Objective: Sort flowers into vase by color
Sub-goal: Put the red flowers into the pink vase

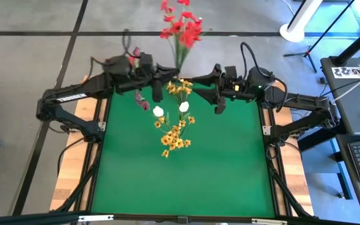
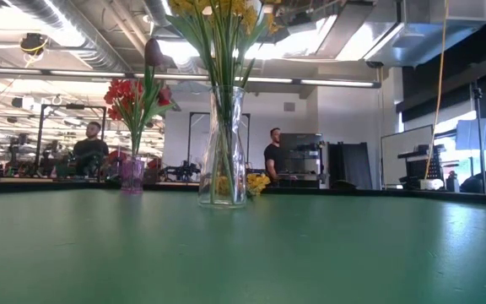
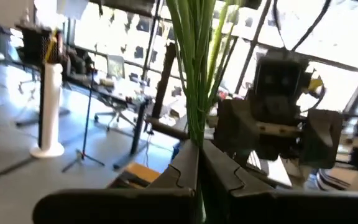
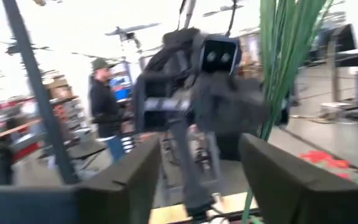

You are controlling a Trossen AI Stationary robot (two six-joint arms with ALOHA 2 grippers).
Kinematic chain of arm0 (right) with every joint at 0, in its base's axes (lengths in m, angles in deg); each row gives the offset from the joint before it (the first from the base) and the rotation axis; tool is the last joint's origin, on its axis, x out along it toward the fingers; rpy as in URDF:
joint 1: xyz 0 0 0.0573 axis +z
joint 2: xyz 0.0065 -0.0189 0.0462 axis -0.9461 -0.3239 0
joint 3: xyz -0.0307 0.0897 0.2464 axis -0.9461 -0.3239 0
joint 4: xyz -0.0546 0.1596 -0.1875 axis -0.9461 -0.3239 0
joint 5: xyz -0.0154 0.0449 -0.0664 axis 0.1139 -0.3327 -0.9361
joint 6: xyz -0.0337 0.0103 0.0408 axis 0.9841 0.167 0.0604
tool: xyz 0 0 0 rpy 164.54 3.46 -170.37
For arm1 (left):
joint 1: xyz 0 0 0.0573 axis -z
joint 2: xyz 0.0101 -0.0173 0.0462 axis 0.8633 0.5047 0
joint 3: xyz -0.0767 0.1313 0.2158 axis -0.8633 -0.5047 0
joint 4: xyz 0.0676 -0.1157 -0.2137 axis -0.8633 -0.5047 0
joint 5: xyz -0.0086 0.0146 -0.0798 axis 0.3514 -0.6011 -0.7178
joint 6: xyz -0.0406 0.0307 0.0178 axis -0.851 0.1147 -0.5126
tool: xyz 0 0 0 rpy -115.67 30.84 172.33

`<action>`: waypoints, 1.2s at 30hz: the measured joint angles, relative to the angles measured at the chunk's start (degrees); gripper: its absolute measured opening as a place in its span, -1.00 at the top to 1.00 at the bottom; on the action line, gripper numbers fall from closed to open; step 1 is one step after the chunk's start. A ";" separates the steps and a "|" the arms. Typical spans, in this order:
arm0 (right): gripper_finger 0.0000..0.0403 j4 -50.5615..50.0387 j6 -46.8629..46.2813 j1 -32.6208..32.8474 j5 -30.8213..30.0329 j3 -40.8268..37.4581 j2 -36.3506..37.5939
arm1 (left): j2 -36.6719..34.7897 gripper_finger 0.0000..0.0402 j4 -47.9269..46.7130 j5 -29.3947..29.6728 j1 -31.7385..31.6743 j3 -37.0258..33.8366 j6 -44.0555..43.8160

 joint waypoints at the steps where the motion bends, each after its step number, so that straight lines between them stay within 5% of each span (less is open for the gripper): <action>1: -0.14 -0.11 0.03 0.00 1.52 0.00 0.01 | -1.09 1.00 -0.45 0.62 0.01 0.00 0.62; 5: -0.37 -1.47 0.98 0.00 7.18 0.00 0.55 | -6.54 1.00 -5.34 5.22 0.04 0.02 4.13; 10: -0.42 -5.64 1.89 1.20 10.79 0.00 2.58 | -13.44 1.00 -13.84 15.42 1.67 -0.31 8.29; 16: -0.28 -21.11 11.88 6.16 -5.46 -0.17 6.85 | -23.67 1.00 -12.66 23.02 5.30 -11.20 11.44; 19: -0.21 -24.18 12.99 8.21 -14.46 -3.17 9.00 | -29.33 1.00 -7.02 27.00 6.36 -21.62 14.15; 25: -0.12 -21.02 11.84 7.54 -21.09 -12.54 15.06 | -39.52 1.00 16.26 28.04 6.38 -45.50 23.73; 32: -0.12 -11.79 9.75 6.23 -22.44 -26.06 19.94 | -42.43 1.00 43.68 30.82 4.40 -65.89 33.13; 36: -0.12 -4.74 8.51 6.31 -22.31 -31.62 20.62 | -42.21 1.00 48.43 31.16 1.38 -71.35 33.26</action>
